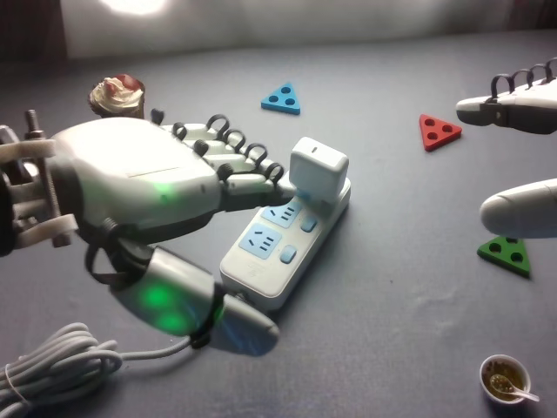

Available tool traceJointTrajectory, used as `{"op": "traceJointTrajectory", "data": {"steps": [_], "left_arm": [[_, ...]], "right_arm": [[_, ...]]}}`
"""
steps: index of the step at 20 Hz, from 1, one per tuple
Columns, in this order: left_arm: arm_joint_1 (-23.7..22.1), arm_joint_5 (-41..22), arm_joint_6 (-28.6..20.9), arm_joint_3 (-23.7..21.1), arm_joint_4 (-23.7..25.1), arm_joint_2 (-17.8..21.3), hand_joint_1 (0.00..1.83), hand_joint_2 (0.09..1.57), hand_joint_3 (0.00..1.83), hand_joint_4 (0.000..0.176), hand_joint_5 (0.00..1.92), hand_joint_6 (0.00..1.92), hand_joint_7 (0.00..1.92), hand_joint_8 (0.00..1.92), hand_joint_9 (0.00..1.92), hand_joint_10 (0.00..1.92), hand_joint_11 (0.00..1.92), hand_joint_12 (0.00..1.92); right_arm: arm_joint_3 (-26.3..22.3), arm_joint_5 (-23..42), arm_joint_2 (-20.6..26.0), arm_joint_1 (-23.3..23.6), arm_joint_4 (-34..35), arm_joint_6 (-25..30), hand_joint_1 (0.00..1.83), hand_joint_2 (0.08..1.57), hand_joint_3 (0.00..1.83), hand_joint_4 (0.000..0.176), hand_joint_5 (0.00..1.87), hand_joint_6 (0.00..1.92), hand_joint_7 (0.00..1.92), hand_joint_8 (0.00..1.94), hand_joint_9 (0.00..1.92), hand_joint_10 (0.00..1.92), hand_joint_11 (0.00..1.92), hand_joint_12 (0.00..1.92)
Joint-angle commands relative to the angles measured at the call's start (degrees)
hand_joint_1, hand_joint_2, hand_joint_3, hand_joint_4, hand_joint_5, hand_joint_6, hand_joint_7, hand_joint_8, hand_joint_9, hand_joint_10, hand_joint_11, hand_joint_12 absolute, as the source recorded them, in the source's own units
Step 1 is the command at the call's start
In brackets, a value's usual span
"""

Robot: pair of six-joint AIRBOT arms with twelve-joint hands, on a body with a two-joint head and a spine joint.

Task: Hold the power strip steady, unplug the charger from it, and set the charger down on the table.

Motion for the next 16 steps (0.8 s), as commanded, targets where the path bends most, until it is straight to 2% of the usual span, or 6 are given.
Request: {"op": "traceJointTrajectory", "data": {"steps": [1, 5, 8, 13, 16], "left_arm": [[-1.02, -3.58, 1.94, -0.07, -2.06, -0.38, 0.08, 0.89, 0.01, 0.0, 0.12, 0.01, 0.11, 0.01, 0.11, 0.01, 0.05, 0.14], [-1.54, -2.74, 9.31, 0.63, -9.07, -2.13, 0.08, 0.91, 0.01, 0.0, 0.12, 0.0, 0.11, 0.0, 0.1, 0.0, 0.05, 0.13], [-0.13, -2.59, 12.76, 1.14, -13.45, -3.2, 0.09, 0.92, 0.01, 0.0, 0.13, 0.01, 0.11, 0.0, 0.09, 0.0, 0.04, 0.12], [3.71, -2.67, 13.45, 2.43, -15.02, -5.02, 0.09, 0.94, 0.01, 0.0, 0.13, 0.0, 0.12, 0.0, 0.11, 0.0, 0.06, 0.12], [4.8, -3.67, 14.58, 3.11, -15.02, -6.64, 0.09, 0.95, 0.01, 0.0, 0.15, 0.01, 0.13, 0.01, 0.11, 0.0, 0.06, 0.11]], "right_arm": [[-0.16, 5.97, 0.57, 0.43, 0.3, 0.23, 0.03, 0.92, 0.0, 0.0, 0.08, 0.01, 0.13, 0.01, 0.12, 0.01, 0.02, 0.22], [-0.29, 5.97, 0.53, 0.36, 0.16, 0.23, 0.12, 0.92, 0.0, 0.0, 0.09, 0.01, 0.14, 0.01, 0.14, 0.01, 0.03, 0.21], [-0.4, 5.97, 0.39, 0.36, -0.33, 0.23, 0.12, 0.92, 0.0, 0.0, 0.09, 0.0, 0.16, 0.01, 0.16, 0.01, 0.07, 0.22], [-0.14, 5.97, -0.27, 0.36, -1.19, 0.23, 0.18, 0.93, 0.0, 0.0, 0.1, 0.01, 0.16, 0.0, 0.15, 0.01, 0.06, 0.21], [0.72, 5.75, -1.63, 0.24, -1.29, 0.23, 0.29, 0.94, 0.0, 0.0, 0.1, 0.01, 0.15, 0.0, 0.15, 0.0, 0.07, 0.21]]}}
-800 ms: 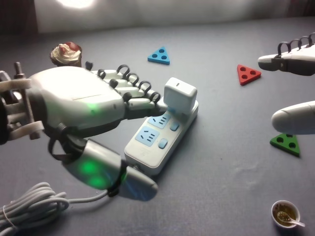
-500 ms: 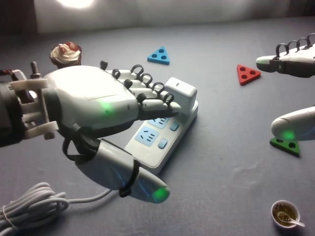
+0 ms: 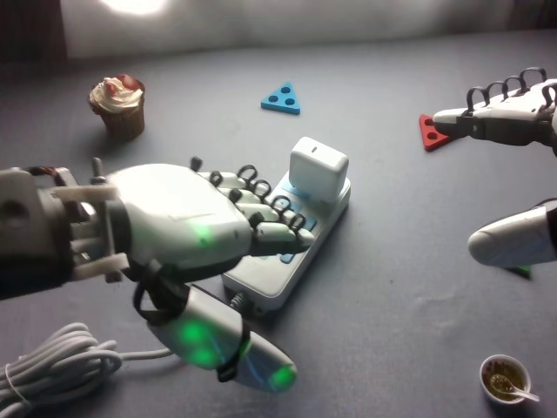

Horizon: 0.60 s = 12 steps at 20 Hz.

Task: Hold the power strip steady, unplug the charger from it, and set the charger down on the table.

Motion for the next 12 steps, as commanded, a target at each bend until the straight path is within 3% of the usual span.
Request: {"op": "traceJointTrajectory", "data": {"steps": [1, 4, 9, 12], "left_arm": [[-0.25, -2.9, 0.36, 0.55, -0.37, -0.76, 0.08, 0.95, 0.01, 0.0, 0.13, 0.0, 0.11, 0.0, 0.1, 0.0, 0.05, 0.1], [0.51, -2.9, 0.57, 1.94, -0.37, -2.66, 0.07, 0.95, 0.0, 0.0, 0.13, 0.0, 0.11, 0.0, 0.1, 0.0, 0.06, 0.1], [1.42, -2.9, 1.48, 3.77, -0.38, -4.5, 0.05, 0.95, 0.0, 0.0, 0.13, 0.0, 0.11, 0.0, 0.1, 0.0, 0.06, 0.1], [2.11, -2.9, 1.93, 4.89, -0.38, -5.54, 0.05, 0.95, 0.0, 0.0, 0.14, 0.01, 0.13, 0.01, 0.11, 0.0, 0.06, 0.09]], "right_arm": [[0.43, 5.73, 0.25, 0.01, 0.37, 0.23, 0.33, 0.94, 0.0, 0.0, 0.13, 0.01, 0.18, 0.01, 0.17, 0.01, 0.09, 0.22], [1.32, 5.73, -1.14, -1.05, -1.39, 0.23, 0.44, 0.97, 0.0, 0.0, 0.16, 0.01, 0.22, 0.01, 0.23, 0.01, 0.14, 0.25], [3.92, 0.62, -3.3, -2.3, -10.78, 0.22, 0.86, 1.04, 0.0, 0.0, 0.19, 0.0, 0.2, 0.0, 0.2, 0.0, 0.05, 0.43], [4.09, 2.21, -3.22, -1.56, -12.08, 0.21, 1.07, 1.01, 0.0, 0.0, 0.33, 0.01, 0.33, 0.0, 0.34, 0.01, 0.15, 0.58]]}}
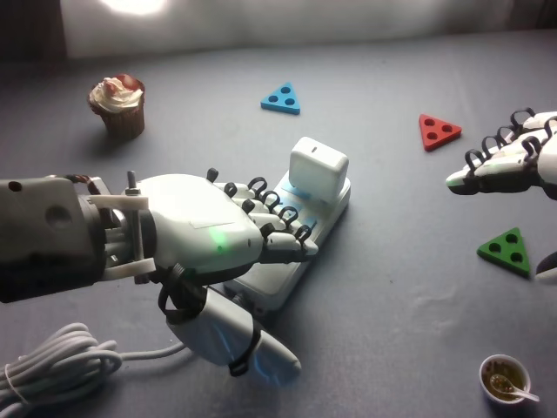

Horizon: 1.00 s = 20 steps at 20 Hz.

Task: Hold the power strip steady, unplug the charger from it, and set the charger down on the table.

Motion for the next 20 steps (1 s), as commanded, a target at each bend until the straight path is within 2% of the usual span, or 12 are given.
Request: {"op": "traceJointTrajectory", "data": {"steps": [1, 2, 3, 4, 7, 9, 12, 15, 17, 19, 20], "left_arm": [[-0.12, -2.27, 0.27, 0.42, -0.3, -0.57, 0.05, 0.95, 0.0, 0.0, 0.15, 0.01, 0.13, 0.01, 0.11, 0.0, 0.06, 0.09], [-0.01, -2.09, 0.45, 0.86, -0.3, -1.0, 0.05, 0.95, 0.0, 0.0, 0.15, 0.01, 0.13, 0.01, 0.11, 0.01, 0.07, 0.09], [0.1, -1.86, 0.81, 1.38, -0.3, -1.52, 0.05, 0.96, 0.0, 0.0, 0.15, 0.01, 0.13, 0.01, 0.11, 0.0, 0.06, 0.09], [0.22, -1.59, 1.05, 1.96, -0.29, -2.11, 0.06, 0.96, 0.0, 0.0, 0.14, 0.0, 0.13, 0.0, 0.1, 0.0, 0.06, 0.09], [0.48, -1.17, 1.21, 3.41, -0.49, -3.75, 0.07, 0.96, 0.0, 0.0, 0.14, 0.0, 0.12, 0.0, 0.1, 0.0, 0.06, 0.08], [0.6, -1.15, 1.21, 4.05, -0.7, -4.58, 0.07, 0.96, 0.0, 0.0, 0.14, 0.0, 0.12, 0.0, 0.1, 0.0, 0.07, 0.08], [1.13, -1.14, 1.23, 4.41, -0.85, -5.45, 0.06, 0.96, 0.0, 0.0, 0.15, 0.01, 0.13, 0.01, 0.1, 0.0, 0.07, 0.08], [2.29, -1.39, 1.23, 4.33, -1.84, -5.91, 0.06, 0.96, 0.0, 0.0, 0.15, 0.01, 0.13, 0.01, 0.11, 0.01, 0.07, 0.08], [2.82, -1.55, 1.23, 4.25, -2.42, -5.93, 0.07, 0.96, 0.0, 0.0, 0.15, 0.01, 0.13, 0.0, 0.1, 0.0, 0.07, 0.07], [3.15, -1.88, 1.23, 4.22, -2.7, -5.92, 0.07, 0.96, 0.0, 0.0, 0.15, 0.0, 0.12, 0.0, 0.1, 0.0, 0.07, 0.07], [3.29, -1.92, 1.23, 4.34, -3.09, -5.93, 0.07, 0.96, 0.0, 0.0, 0.15, 0.0, 0.12, 0.0, 0.1, 0.0, 0.06, 0.07]], "right_arm": [[0.41, 6.79, 0.53, 1.18, 1.87, 0.21, 1.07, 1.01, 0.0, 0.0, 0.33, 0.0, 0.32, 0.0, 0.33, 0.0, 0.15, 0.58], [0.47, 6.53, 0.28, 2.01, 5.82, -3.12, 1.1, 1.03, 0.0, 0.0, 0.32, 0.0, 0.31, 0.0, 0.33, 0.0, 0.13, 0.62], [0.42, 6.19, -0.08, 3.19, 11.38, -8.71, 1.11, 1.04, 0.0, 0.0, 0.31, 0.0, 0.31, 0.0, 0.33, 0.0, 0.13, 0.63], [0.39, 6.79, -0.44, 4.21, 14.49, -11.35, 1.11, 1.05, 0.0, 0.0, 0.32, 0.01, 0.33, 0.01, 0.34, 0.01, 0.13, 0.63], [-0.31, 10.92, -0.94, 4.83, 18.57, -16.36, 1.11, 1.06, 0.0, 0.0, 0.37, 0.01, 0.39, 0.01, 0.39, 0.01, 0.15, 0.65], [-0.53, 12.5, -0.93, 4.9, 18.73, -19.46, 1.11, 1.06, 0.0, 0.0, 0.37, 0.01, 0.4, 0.0, 0.39, 0.0, 0.15, 0.65], [0.36, 15.38, -0.71, 4.5, 14.65, -20.05, 1.12, 1.05, 0.0, 0.0, 0.38, 0.0, 0.4, 0.0, 0.41, 0.01, 0.16, 0.66], [0.52, 17.55, -0.16, 4.31, 14.52, -22.19, 1.07, 1.06, 0.0, 0.0, 0.38, 0.0, 0.4, 0.0, 0.41, 0.0, 0.15, 0.66], [0.0, 15.18, 0.01, 4.17, 17.24, -24.92, 1.07, 1.06, 0.0, 0.0, 0.37, 0.0, 0.39, 0.0, 0.41, 0.0, 0.15, 0.67], [-0.68, 15.47, 0.1, 3.98, 25.61, -26.72, 1.07, 1.05, 0.0, 0.0, 0.36, 0.0, 0.39, 0.0, 0.41, 0.0, 0.15, 0.67], [-1.12, 16.5, 0.09, 4.04, 27.36, -26.74, 1.06, 1.05, 0.0, 0.0, 0.36, 0.0, 0.38, 0.0, 0.4, 0.0, 0.15, 0.67]]}}
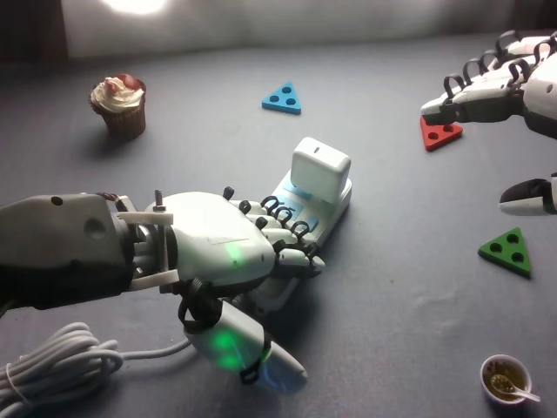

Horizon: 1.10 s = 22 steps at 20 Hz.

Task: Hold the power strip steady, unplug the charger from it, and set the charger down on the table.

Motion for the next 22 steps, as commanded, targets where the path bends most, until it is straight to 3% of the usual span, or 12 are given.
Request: {"op": "traceJointTrajectory", "data": {"steps": [1, 3, 5, 7, 10, 13, 22], "left_arm": [[0.28, -1.3, 0.07, 0.13, -0.74, -0.62, 0.08, 0.96, 0.0, 0.0, 0.15, 0.0, 0.13, 0.0, 0.11, 0.0, 0.07, 0.07], [0.51, -1.24, 0.07, 0.19, -1.02, -0.42, 0.1, 0.96, 0.0, 0.0, 0.15, 0.0, 0.13, 0.0, 0.11, 0.0, 0.07, 0.07], [0.62, -0.83, 0.07, 0.18, -0.87, -0.17, 0.09, 0.95, 0.0, 0.0, 0.14, 0.0, 0.11, 0.0, 0.1, 0.0, 0.07, 0.07], [0.71, -0.71, 0.07, 0.11, -1.05, -0.09, 0.09, 0.95, 0.0, 0.0, 0.14, 0.0, 0.12, 0.0, 0.1, 0.0, 0.07, 0.06], [0.69, -0.7, 0.07, 0.01, -1.08, -0.05, 0.08, 0.96, 0.0, 0.0, 0.13, 0.0, 0.11, 0.0, 0.09, 0.0, 0.07, 0.06], [0.69, -0.75, 0.07, -0.26, -1.08, 0.12, 0.08, 0.96, 0.0, 0.0, 0.15, 0.01, 0.14, 0.01, 0.11, 0.01, 0.08, 0.06], [0.7, -0.58, 0.07, -0.35, -0.87, 0.6, 0.09, 0.96, 0.0, 0.0, 0.14, 0.0, 0.12, 0.0, 0.1, 0.0, 0.07, 0.05]], "right_arm": [[-0.43, 8.7, 0.8, 0.62, 0.79, -1.05, 1.06, 1.05, 0.0, 0.0, 0.36, 0.0, 0.38, 0.0, 0.41, 0.0, 0.14, 0.67], [-1.56, 11.23, 0.05, 0.9, 10.45, -10.36, 1.07, 1.05, 0.0, 0.0, 0.36, 0.0, 0.39, 0.0, 0.42, 0.0, 0.15, 0.68], [-2.72, 18.14, -2.41, 0.94, 28.03, -25.02, 1.08, 1.04, 0.0, 0.0, 0.38, 0.01, 0.4, 0.0, 0.42, 0.0, 0.15, 0.68], [-2.98, 27.31, -6.41, -0.63, 40.96, -33.82, 1.09, 1.04, 0.0, 0.0, 0.37, 0.0, 0.39, 0.0, 0.41, 0.0, 0.14, 0.68], [-2.53, 37.39, -11.33, -2.77, 48.4, -34.88, 1.09, 1.04, 0.0, 0.0, 0.36, 0.0, 0.38, 0.0, 0.39, 0.0, 0.13, 0.68], [-1.3, 38.83, -15.54, -2.44, 60.13, -33.89, 1.05, 1.05, 0.0, 0.0, 0.36, 0.0, 0.39, 0.0, 0.4, 0.0, 0.12, 0.69], [2.34, 34.91, -24.46, -1.88, 61.41, -29.48, 1.03, 1.05, 0.0, 0.0, 0.37, 0.0, 0.39, 0.0, 0.39, 0.0, 0.11, 0.69]]}}
